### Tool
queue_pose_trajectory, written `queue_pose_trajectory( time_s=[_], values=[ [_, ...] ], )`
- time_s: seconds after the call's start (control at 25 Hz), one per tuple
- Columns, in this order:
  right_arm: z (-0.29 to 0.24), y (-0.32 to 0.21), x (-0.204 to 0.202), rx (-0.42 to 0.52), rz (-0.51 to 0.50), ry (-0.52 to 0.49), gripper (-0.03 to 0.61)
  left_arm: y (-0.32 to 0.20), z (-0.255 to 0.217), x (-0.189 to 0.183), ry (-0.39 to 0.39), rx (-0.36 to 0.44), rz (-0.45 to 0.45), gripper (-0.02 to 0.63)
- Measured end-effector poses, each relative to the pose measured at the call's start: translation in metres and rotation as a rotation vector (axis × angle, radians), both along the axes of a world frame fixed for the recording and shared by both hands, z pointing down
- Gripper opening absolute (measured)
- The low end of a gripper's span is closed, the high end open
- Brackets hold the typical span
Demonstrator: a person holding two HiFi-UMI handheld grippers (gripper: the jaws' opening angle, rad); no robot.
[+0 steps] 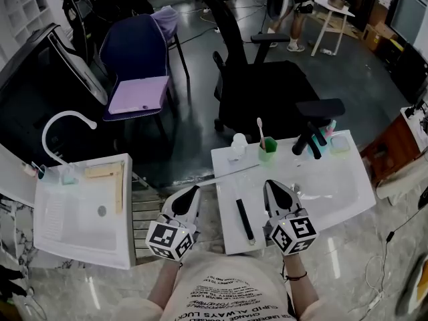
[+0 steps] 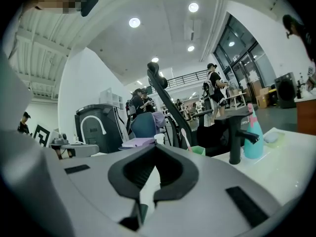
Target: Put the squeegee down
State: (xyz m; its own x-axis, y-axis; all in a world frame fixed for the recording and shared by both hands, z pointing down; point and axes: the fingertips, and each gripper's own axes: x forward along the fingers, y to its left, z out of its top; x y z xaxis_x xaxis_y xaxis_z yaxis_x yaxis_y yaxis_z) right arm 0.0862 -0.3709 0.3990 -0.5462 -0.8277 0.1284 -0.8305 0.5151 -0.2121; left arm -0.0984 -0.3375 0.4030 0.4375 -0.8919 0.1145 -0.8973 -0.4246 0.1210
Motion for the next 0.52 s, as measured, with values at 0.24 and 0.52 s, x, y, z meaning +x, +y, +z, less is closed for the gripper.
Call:
queue_pose_trajectory(
  time_s=[0.24,0.52],
  values=[
    [0.0008,0.0012,0.0019,-0.001,0.024,0.004,0.005,-0.0002,-0.0031,-0.0043,-0.007,0.006,-0.010,0.023],
    [0.0016,0.0031,0.0011,0.005,0.011,0.018,0.005,0.0002,-0.0032,-0.0075,-0.007,0.006,-0.025,0.023]
  ],
)
